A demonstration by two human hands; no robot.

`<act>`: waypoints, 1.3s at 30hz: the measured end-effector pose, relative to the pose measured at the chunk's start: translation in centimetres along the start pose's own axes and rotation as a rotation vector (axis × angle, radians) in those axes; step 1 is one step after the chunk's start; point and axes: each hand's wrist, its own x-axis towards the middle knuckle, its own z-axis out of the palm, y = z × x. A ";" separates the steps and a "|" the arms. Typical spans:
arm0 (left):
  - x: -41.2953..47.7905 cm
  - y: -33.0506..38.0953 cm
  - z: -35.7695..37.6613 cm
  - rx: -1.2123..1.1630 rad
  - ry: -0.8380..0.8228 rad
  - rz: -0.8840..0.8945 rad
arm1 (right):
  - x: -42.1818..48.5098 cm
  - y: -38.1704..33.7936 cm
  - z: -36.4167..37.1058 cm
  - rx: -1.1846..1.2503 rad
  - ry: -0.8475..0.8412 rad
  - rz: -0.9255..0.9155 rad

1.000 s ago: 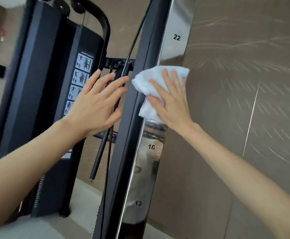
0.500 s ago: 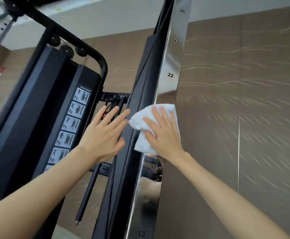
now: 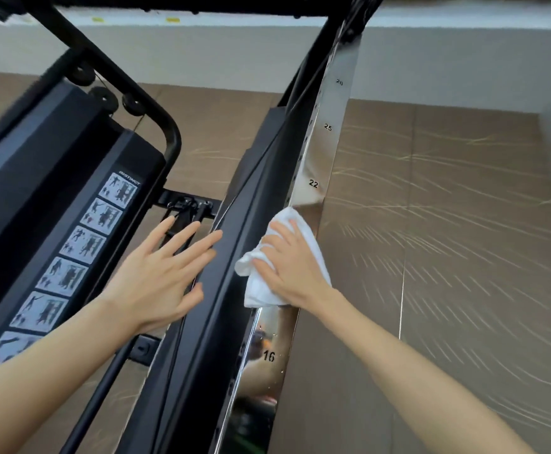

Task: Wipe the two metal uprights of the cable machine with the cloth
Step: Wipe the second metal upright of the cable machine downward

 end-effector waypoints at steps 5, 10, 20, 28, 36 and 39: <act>-0.1 -0.5 0.7 0.006 -0.018 0.016 | 0.5 2.5 -0.5 -0.039 -0.064 -0.132; -0.3 -0.7 0.9 0.019 0.019 0.029 | 5.8 5.0 -0.3 -0.105 -0.023 0.179; -0.8 -0.1 0.1 0.019 0.015 -0.013 | -8.4 -5.9 2.6 0.168 0.147 0.073; -1.0 1.0 -0.7 0.055 -0.025 -0.032 | 0.3 2.4 -0.1 0.270 0.145 0.461; 0.5 2.9 -1.4 0.137 -0.043 0.121 | -9.8 -4.6 3.2 0.539 0.190 0.325; 1.0 3.0 -1.6 0.169 -0.067 0.167 | -7.2 -1.5 2.5 0.548 0.225 0.347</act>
